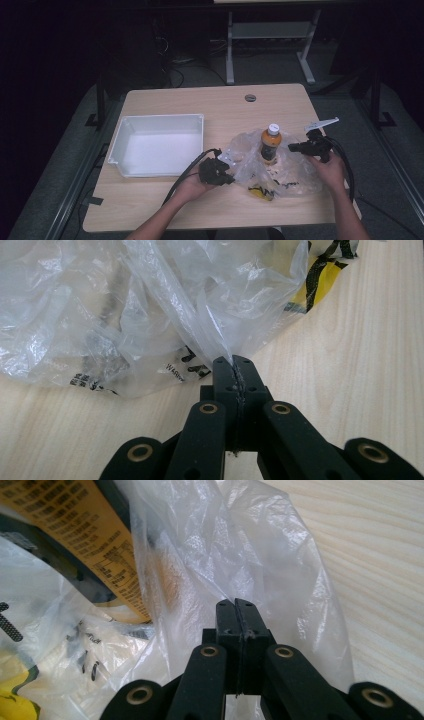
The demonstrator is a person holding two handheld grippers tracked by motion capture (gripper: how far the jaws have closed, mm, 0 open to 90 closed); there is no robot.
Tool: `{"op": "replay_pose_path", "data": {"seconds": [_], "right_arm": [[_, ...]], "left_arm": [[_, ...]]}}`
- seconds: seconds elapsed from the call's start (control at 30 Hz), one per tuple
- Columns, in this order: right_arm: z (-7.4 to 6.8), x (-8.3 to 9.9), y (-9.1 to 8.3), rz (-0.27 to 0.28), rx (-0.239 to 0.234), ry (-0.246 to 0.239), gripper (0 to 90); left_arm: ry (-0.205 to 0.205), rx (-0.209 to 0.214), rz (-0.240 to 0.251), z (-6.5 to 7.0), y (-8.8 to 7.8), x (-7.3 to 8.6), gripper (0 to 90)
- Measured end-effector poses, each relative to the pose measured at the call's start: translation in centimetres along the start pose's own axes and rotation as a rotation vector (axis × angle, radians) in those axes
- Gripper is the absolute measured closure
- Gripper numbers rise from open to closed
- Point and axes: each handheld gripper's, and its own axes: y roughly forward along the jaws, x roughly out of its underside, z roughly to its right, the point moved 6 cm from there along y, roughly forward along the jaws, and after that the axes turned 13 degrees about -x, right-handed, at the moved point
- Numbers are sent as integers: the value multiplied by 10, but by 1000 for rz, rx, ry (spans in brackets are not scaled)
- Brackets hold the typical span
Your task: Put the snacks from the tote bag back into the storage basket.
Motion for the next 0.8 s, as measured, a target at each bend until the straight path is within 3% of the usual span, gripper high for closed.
{"op": "replay_pose_path", "data": {"seconds": [0.23, 0.43, 0.6, 0.8], "right_arm": [[0, 0, 1, -2, 2, 2, 894], [-6, -4, -10, 47, 9, -28, 689], [-13, -6, -21, 82, -4, -40, 620], [-30, -8, -28, 100, -59, -109, 555]], "left_arm": [[-12, 7, 4, 1, 0, 1, 897], [-53, 19, 35, -6, -15, -1, 725], [-60, 24, 70, -9, -29, -5, 675], [-56, 18, 92, -15, -48, -14, 642]]}}
